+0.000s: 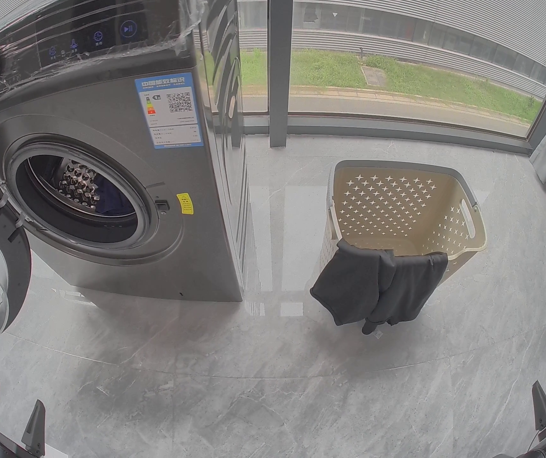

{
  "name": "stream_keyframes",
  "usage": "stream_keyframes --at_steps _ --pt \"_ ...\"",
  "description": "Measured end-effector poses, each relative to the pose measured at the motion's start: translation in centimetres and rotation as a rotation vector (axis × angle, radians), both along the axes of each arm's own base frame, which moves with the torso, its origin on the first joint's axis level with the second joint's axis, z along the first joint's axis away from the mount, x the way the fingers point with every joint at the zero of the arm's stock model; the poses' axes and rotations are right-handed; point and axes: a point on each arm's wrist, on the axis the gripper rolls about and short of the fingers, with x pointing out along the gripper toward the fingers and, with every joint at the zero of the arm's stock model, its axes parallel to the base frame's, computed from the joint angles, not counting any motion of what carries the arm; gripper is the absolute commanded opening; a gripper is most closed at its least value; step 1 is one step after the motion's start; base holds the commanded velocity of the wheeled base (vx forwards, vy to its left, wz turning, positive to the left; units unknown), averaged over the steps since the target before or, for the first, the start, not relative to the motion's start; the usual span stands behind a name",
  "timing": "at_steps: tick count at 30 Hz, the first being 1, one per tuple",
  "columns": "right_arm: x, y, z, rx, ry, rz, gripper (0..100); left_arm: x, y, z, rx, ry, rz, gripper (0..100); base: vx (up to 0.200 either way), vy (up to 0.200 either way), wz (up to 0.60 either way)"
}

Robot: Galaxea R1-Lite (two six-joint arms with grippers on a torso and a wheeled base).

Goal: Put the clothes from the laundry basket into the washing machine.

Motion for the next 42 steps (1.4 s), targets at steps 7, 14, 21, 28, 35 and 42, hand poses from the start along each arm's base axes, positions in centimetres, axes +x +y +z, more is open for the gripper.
stream_keyframes --at_steps 7,14,21,28,35,42 --pt "0.00 0.00 0.00 0.000 0.000 0.000 100 0.00 0.00 0.00 -0.001 0.000 -0.001 100 0.000 -0.057 0.00" --pt "0.00 0.00 0.01 0.000 -0.001 0.000 100 0.00 0.00 0.00 -0.001 0.000 0.000 100 0.000 0.000 0.00" --pt "0.00 0.00 0.01 0.000 0.000 0.001 100 0.01 0.00 0.01 -0.001 0.000 0.000 100 0.000 0.000 0.00" --pt "0.01 0.00 0.01 0.000 0.000 0.000 100 0.01 0.00 0.00 -0.001 0.001 0.000 100 0.000 -0.057 0.00" --pt "0.01 0.00 0.00 0.000 0.001 0.000 100 0.01 0.00 0.00 -0.001 0.001 -0.001 100 0.000 -0.200 0.00" --pt "0.01 0.00 0.00 0.000 0.001 0.000 100 0.01 0.00 0.01 0.000 0.000 0.001 100 0.000 -0.200 0.00"
